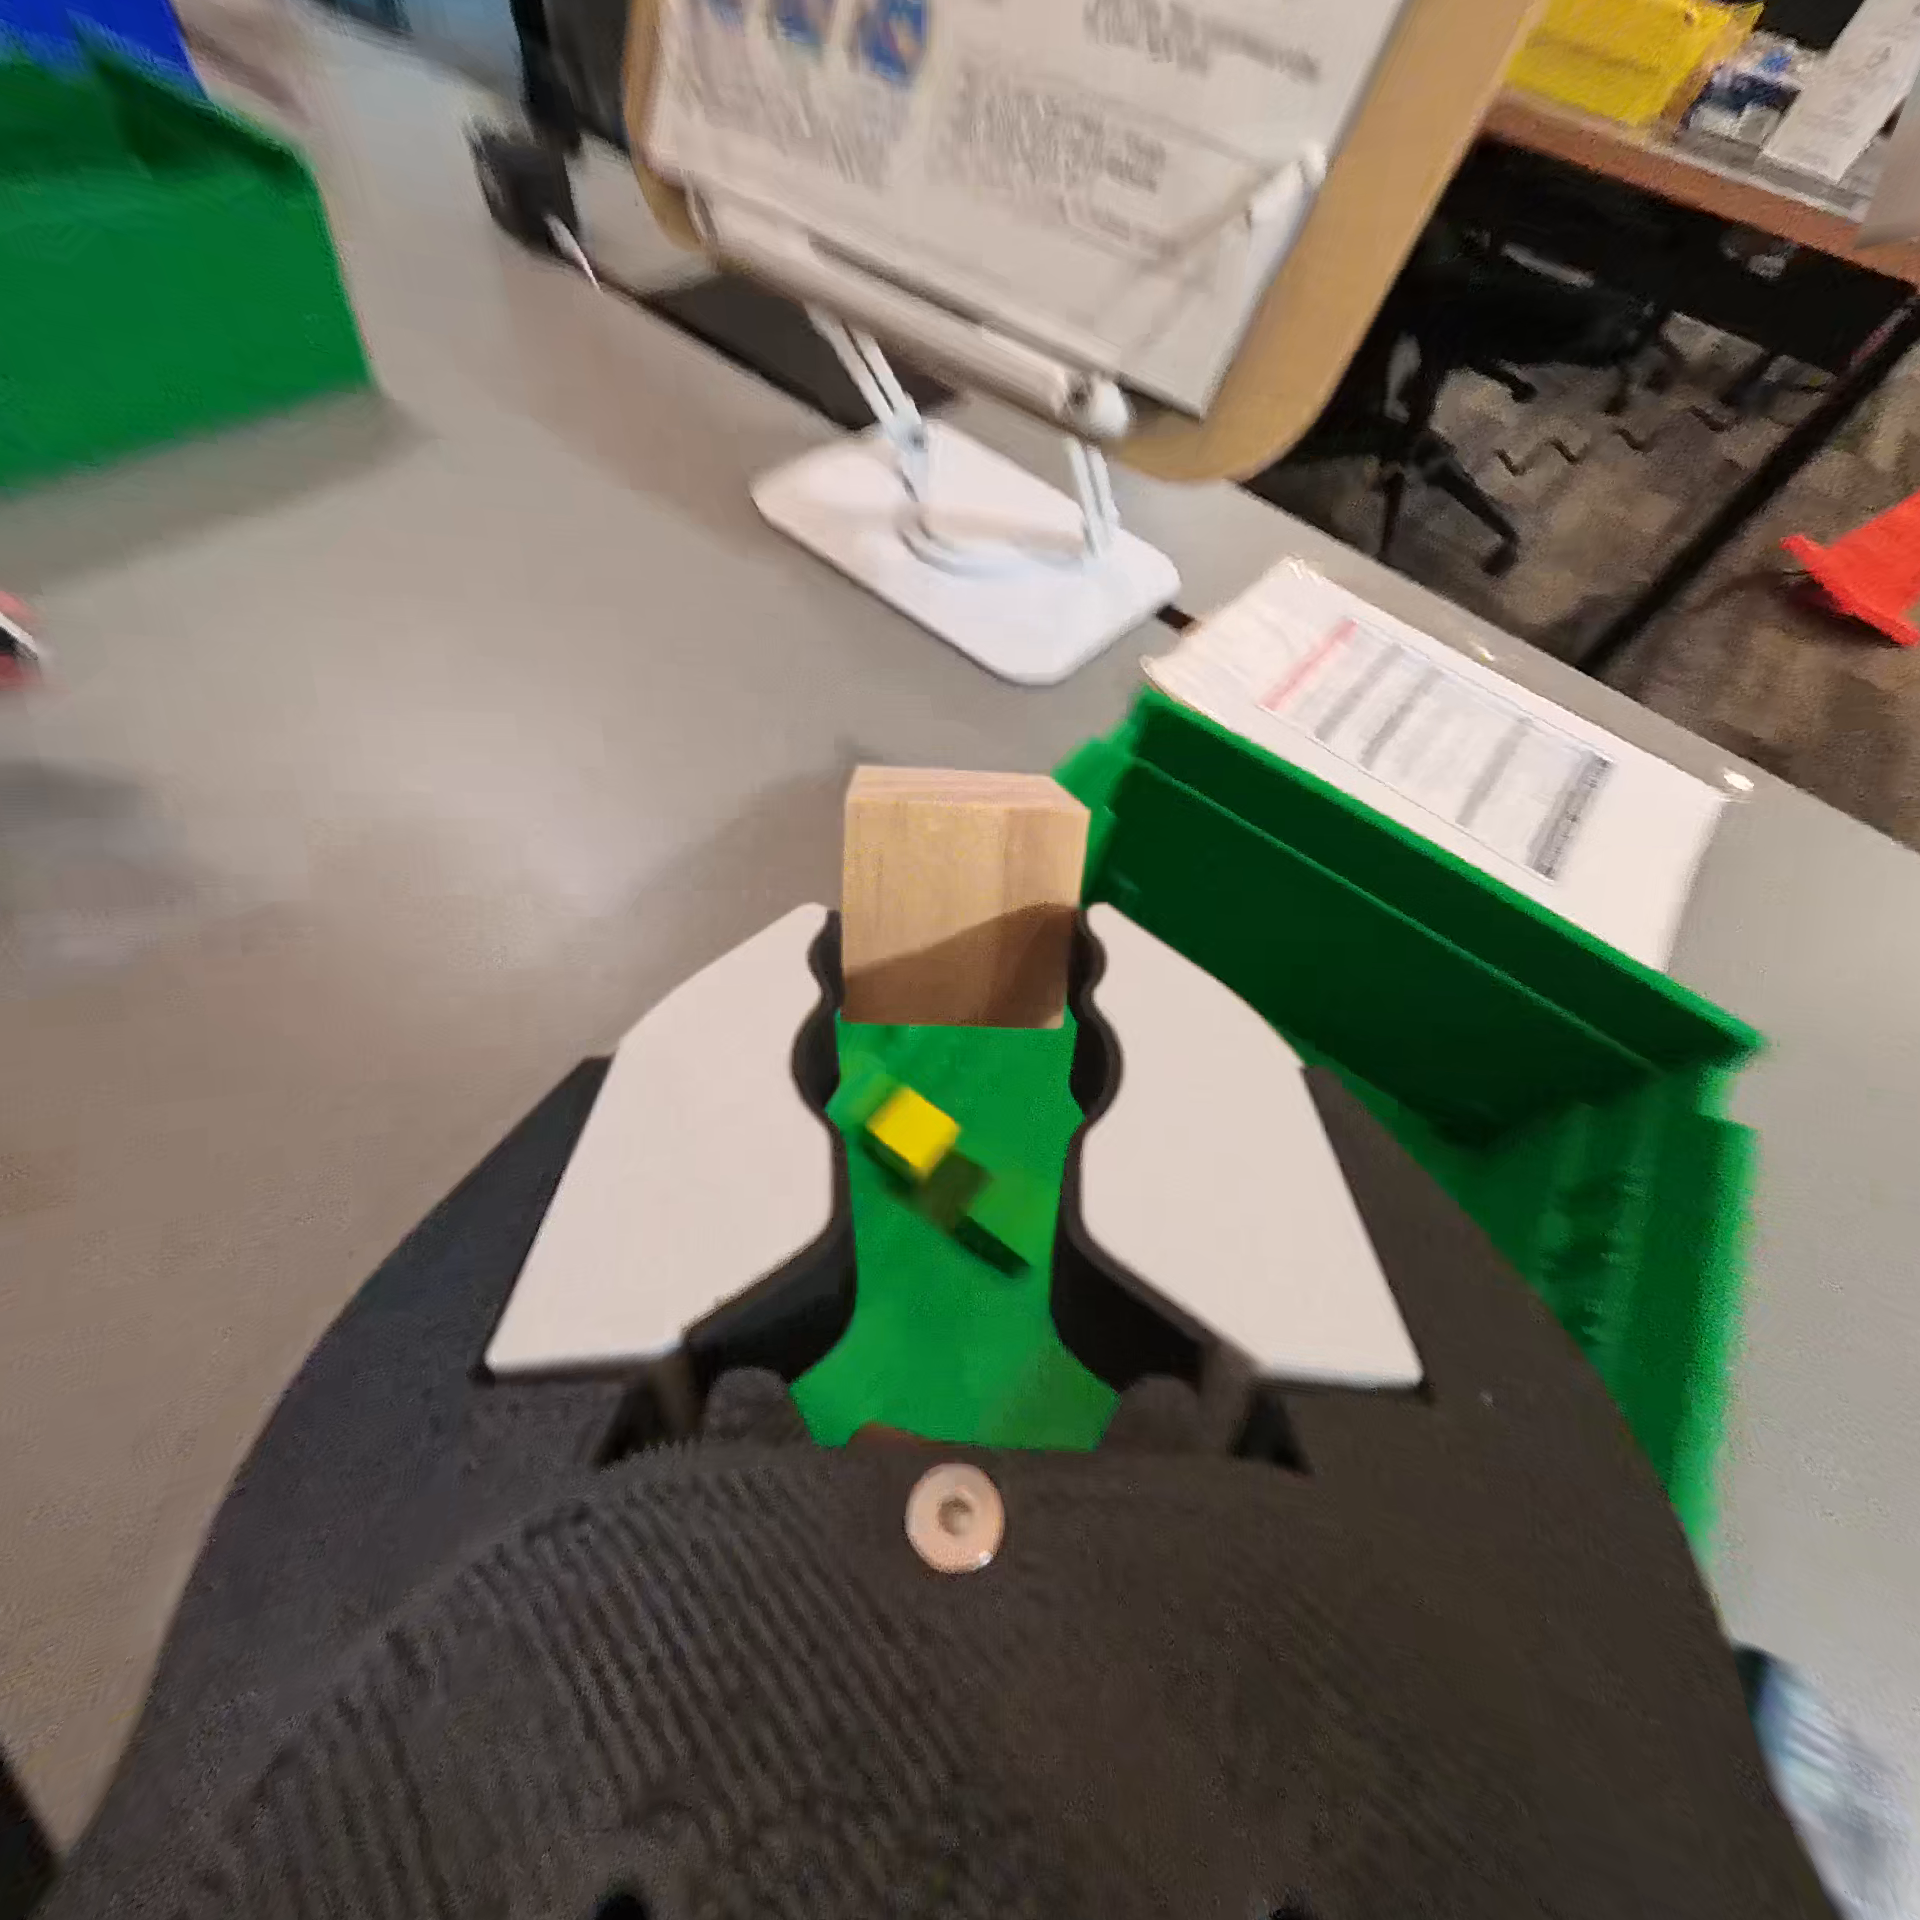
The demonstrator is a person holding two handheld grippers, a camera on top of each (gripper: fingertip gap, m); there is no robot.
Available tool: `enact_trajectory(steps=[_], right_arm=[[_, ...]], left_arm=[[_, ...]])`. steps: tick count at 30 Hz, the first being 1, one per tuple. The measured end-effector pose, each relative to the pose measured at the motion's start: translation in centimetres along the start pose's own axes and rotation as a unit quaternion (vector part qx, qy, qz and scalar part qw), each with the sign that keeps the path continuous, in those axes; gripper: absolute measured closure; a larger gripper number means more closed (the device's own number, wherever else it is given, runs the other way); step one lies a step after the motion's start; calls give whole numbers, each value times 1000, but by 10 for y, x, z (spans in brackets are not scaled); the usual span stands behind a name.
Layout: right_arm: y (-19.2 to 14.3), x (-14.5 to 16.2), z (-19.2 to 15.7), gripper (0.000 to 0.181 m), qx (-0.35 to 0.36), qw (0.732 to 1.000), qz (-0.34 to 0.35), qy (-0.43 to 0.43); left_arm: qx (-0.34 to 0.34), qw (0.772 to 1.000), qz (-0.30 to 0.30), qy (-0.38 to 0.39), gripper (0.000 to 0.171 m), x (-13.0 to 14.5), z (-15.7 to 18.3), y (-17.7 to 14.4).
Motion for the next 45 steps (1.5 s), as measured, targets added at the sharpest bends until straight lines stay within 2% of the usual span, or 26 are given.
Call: enact_trajectory(steps=[4, 7, 10, 12, 14, 20, 23, 30, 38, 45], right_arm=[[3, 34, 39, 139, 6, 981, -147, -128], [8, 55, 50, 139, -47, 942, -220, -249], [15, 72, 53, 138, -116, 892, -278, -337], [18, 83, 57, 138, -148, 861, -324, -364], [19, 89, 61, 138, -174, 841, -354, -371], [21, 101, 69, 138, -238, 817, -392, -349], [23, 110, 75, 138, -244, 798, -414, -362], [33, 109, 71, 138, -267, 813, -388, -343], [30, 112, 77, 138, -258, 799, -411, -356], [30, 112, 78, 138, -254, 802, -407, -355]], left_arm=[[-4, 1000, -12, -3, 94, 5, -1, 5], [-2, 1000, -21, 0, 94, 9, 1, 10], [-7, 999, -37, 15, 93, 16, 1, 15], [-10, 998, -50, 25, 93, 20, 1, 18], [-10, 998, -59, 33, 93, 23, 2, 21], [-13, 998, -58, 21, 93, 24, -2, 21], [-13, 999, -50, 3, 94, 22, -7, 20], [-10, 999, -49, -7, 94, 22, -9, 20], [-8, 999, -49, -13, 94, 22, -10, 20], [-8, 999, -51, -14, 95, 22, -10, 21]])
Point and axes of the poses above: each gripper's, where its closed fingertips meet, y out along the fingers, x out of its underside, z = x × y across the jaws, the point moved 4 cm from there along -y, back along the fingers, and after that the axes turned 4 degrees about y, right-handed, at the moved point
